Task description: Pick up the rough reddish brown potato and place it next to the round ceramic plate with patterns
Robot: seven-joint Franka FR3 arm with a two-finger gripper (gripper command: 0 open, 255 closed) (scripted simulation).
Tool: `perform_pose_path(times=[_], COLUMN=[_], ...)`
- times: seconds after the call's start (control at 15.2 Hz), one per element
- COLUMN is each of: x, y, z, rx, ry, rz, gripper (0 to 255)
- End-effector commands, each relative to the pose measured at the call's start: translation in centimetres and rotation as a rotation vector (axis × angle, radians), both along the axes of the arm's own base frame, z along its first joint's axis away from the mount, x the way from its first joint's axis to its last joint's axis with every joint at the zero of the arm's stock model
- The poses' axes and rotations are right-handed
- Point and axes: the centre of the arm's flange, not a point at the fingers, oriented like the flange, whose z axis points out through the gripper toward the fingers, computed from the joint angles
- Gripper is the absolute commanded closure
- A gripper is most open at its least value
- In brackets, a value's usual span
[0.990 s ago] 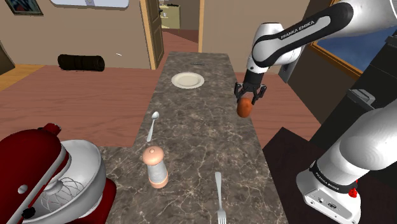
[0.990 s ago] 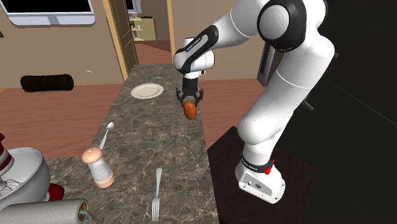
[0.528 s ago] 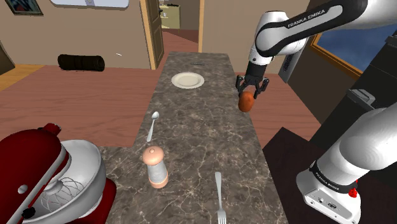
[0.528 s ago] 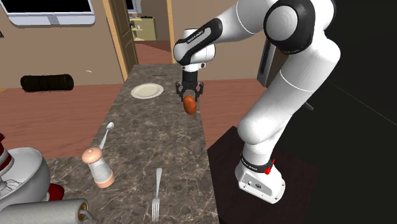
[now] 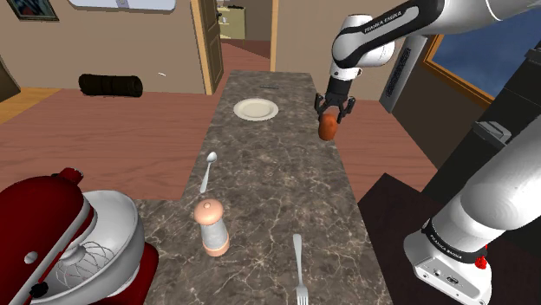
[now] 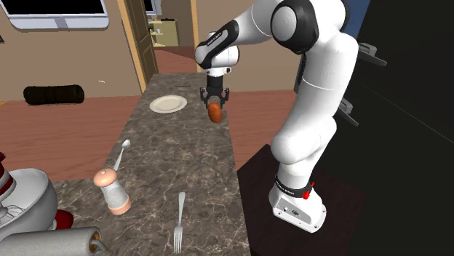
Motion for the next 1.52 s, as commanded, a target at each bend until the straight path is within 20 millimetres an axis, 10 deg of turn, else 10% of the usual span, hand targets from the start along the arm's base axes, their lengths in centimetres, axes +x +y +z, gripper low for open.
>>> perform_pose_path(times=[0.0, 1.45], x=[1.9, 22.2], y=[-1.9, -19.4], z=[0.0, -4.7], rx=[-0.001, -0.001], ry=[0.000, 0.000], rz=[0.001, 0.001], gripper=[255, 255])
